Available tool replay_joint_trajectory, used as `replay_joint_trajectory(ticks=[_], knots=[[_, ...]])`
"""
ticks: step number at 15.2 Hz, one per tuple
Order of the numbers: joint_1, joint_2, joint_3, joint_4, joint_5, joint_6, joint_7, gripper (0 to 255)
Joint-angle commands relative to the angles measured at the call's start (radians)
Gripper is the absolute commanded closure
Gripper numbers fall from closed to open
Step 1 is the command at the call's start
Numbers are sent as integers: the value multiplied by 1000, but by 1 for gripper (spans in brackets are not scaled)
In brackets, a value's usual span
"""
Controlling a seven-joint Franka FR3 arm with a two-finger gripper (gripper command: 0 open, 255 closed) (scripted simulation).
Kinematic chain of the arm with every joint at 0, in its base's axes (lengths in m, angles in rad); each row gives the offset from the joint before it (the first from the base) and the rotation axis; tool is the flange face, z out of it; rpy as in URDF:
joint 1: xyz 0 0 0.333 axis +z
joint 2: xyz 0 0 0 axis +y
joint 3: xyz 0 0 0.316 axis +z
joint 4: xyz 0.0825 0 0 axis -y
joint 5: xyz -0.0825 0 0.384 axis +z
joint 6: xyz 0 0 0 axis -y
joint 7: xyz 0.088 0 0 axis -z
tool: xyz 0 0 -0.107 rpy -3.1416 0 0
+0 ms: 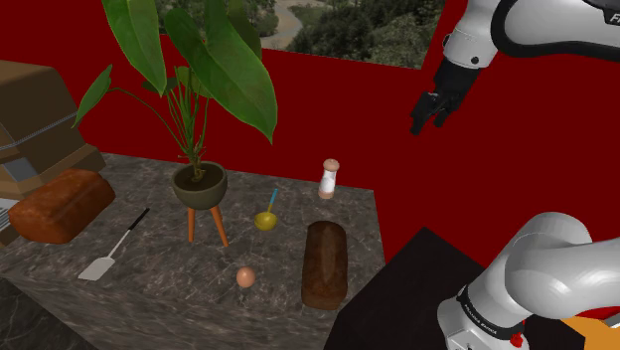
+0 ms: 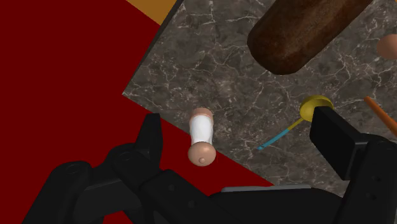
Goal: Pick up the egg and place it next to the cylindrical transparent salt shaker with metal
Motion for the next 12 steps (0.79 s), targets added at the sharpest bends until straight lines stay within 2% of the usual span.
replay_joint_trajectory(ticks=[1,12], knots=[[0,0,0,0,0,0,0,0],[81,190,179,-92,36,256,142,0]])
